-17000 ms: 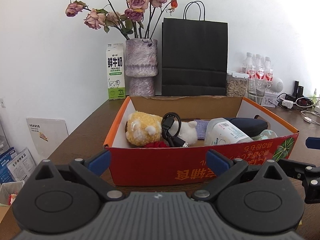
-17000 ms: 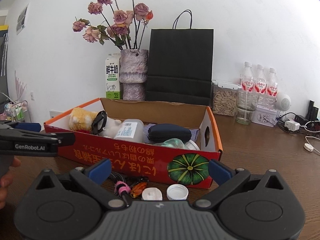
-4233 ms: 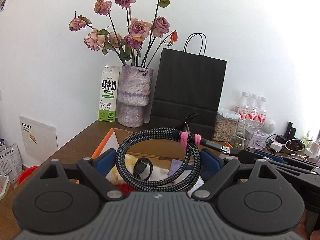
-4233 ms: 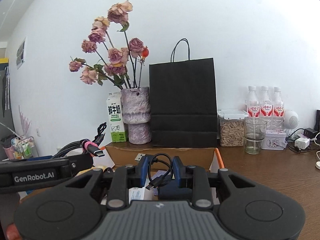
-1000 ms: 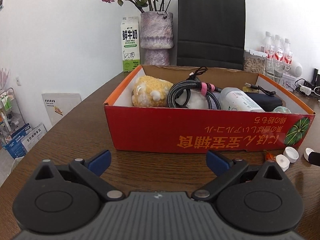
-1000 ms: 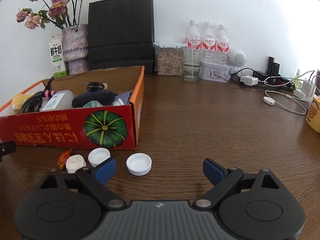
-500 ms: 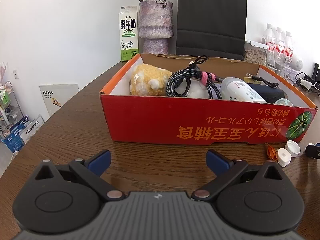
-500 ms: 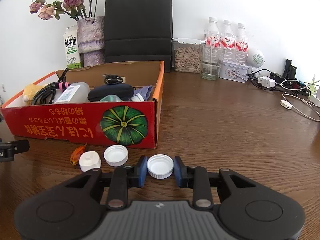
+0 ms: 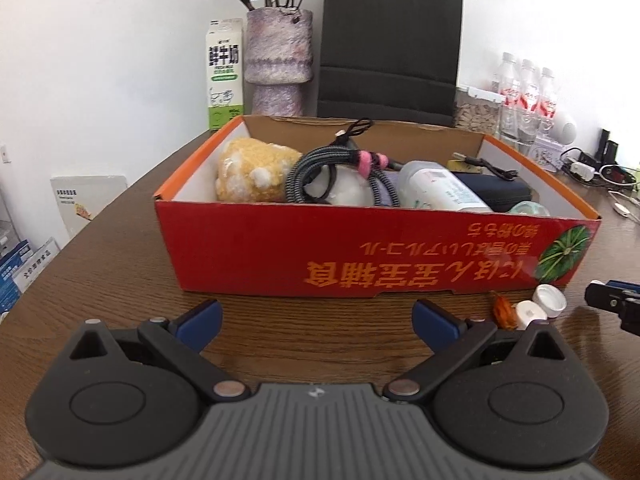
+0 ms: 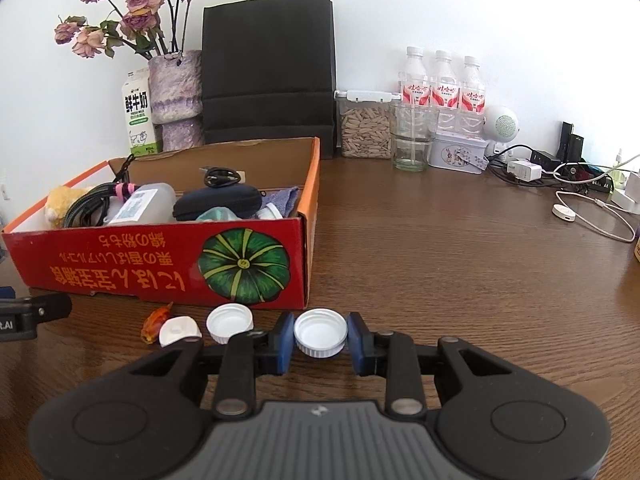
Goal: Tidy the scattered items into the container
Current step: 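Grasp a white cap with the right tool while the left grasps the orange item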
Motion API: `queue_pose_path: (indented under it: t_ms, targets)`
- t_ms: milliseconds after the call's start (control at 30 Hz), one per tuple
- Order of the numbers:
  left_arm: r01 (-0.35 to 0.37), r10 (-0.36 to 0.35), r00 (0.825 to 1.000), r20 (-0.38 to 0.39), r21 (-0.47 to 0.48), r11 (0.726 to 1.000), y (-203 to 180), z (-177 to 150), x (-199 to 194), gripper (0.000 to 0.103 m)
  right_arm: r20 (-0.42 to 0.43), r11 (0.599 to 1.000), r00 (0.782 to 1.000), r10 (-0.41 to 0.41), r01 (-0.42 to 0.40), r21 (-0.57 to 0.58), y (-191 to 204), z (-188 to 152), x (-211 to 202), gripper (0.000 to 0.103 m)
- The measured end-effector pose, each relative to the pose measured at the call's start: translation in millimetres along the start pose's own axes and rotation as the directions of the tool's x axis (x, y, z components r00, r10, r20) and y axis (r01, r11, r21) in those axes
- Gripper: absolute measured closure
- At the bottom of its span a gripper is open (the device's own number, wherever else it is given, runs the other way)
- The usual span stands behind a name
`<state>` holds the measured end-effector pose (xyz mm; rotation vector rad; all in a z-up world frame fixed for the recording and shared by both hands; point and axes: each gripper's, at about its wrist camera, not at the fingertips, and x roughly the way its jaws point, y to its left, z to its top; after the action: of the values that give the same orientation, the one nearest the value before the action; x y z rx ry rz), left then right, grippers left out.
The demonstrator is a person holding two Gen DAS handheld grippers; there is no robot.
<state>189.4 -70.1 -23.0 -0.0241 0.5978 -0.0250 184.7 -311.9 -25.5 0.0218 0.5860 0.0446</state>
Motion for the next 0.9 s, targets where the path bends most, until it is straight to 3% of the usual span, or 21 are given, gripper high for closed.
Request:
queue_pose_path:
  t_ms: [233, 533, 900]
  targets:
    - [0.085, -0.084, 0.996, -0.027, 0.039, 0.996, -43, 13, 11, 0.000, 0.006, 1.000, 1.000, 0.005, -0.005, -0.008, 1, 1, -1, 0.076]
    - [0.090, -0.089, 0.993, -0.075, 0.010, 0.996, -62, 16, 26, 0.000, 0.028, 0.999, 0.999, 0.018, -0.017, -0.027, 5, -1, -5, 0.076]
    - [0.099, -0.098, 0.990, -0.099, 0.004, 0.995, -64, 11, 31, 0.008, 0.056, 0.998, 0.998, 0.027, -0.023, -0.058, 10, -2, -11, 0.075]
